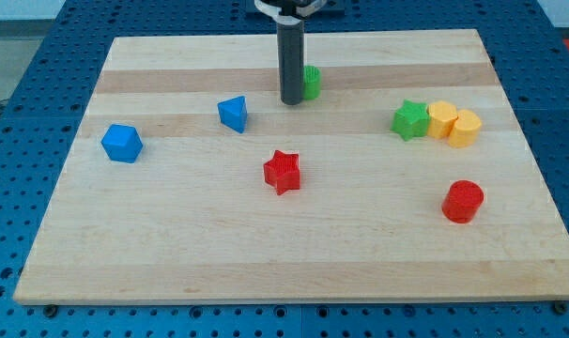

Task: Move the green circle into the green star

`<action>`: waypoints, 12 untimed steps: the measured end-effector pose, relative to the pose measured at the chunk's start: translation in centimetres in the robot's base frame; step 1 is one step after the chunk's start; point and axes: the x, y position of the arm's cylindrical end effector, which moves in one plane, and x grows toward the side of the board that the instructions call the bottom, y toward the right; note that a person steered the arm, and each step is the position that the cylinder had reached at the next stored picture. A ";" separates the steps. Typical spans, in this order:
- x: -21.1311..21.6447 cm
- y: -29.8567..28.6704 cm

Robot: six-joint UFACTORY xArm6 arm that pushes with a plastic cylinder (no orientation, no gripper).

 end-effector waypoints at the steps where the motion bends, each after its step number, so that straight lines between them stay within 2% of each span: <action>1: 1.6 0.0; 2: -1.0 -3.0; 4: -5.4 -3.2; 6: -3.8 0.8; 8: 1.3 11.6; 10: 3.1 14.4; 11: 2.0 13.1; 12: -2.1 5.5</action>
